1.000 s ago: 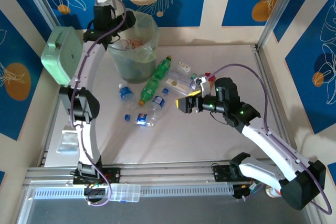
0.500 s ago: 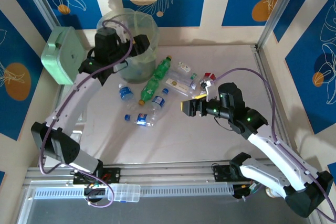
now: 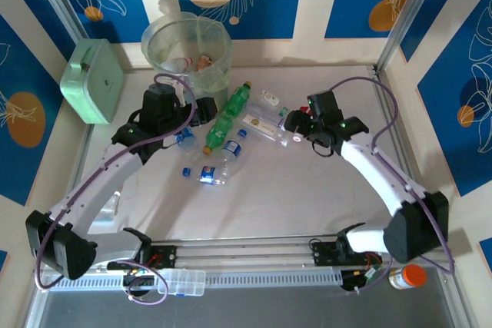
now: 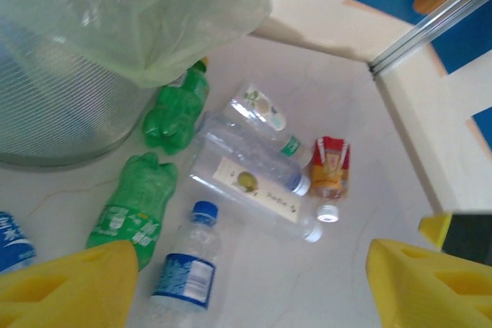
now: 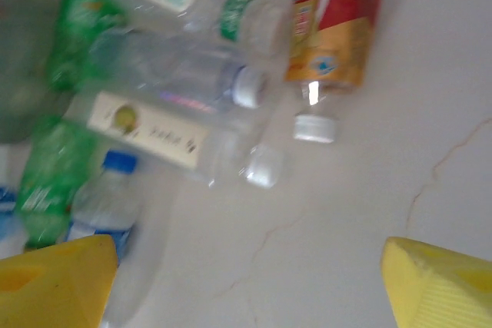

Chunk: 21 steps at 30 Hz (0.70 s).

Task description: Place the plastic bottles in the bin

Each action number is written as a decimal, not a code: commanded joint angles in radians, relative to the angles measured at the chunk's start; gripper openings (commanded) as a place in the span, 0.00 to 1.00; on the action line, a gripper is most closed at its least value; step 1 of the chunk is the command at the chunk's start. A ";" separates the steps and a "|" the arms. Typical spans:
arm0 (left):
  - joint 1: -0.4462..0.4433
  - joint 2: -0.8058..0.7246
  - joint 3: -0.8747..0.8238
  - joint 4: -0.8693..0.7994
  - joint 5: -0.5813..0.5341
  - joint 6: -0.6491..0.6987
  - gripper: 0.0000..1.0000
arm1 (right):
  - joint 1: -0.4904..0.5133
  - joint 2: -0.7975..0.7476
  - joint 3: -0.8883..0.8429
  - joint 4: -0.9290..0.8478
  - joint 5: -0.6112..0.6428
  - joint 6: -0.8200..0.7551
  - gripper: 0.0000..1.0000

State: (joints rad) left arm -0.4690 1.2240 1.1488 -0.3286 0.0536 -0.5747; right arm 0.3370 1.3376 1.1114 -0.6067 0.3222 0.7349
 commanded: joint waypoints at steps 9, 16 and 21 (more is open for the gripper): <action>-0.005 -0.069 -0.118 0.113 0.011 0.014 0.80 | -0.160 0.449 0.304 -0.044 -0.084 -0.061 0.89; -0.002 -0.071 -0.117 0.126 0.031 -0.005 0.80 | -0.166 0.658 0.510 -0.154 -0.037 -0.104 0.87; -0.002 -0.073 -0.118 0.129 0.036 -0.008 0.80 | -0.174 0.707 0.536 -0.146 -0.040 -0.095 0.80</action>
State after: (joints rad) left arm -0.4698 1.1713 1.0348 -0.2226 0.0669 -0.5713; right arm 0.1711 2.0274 1.6039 -0.7143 0.2810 0.6453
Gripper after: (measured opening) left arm 0.799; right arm 0.810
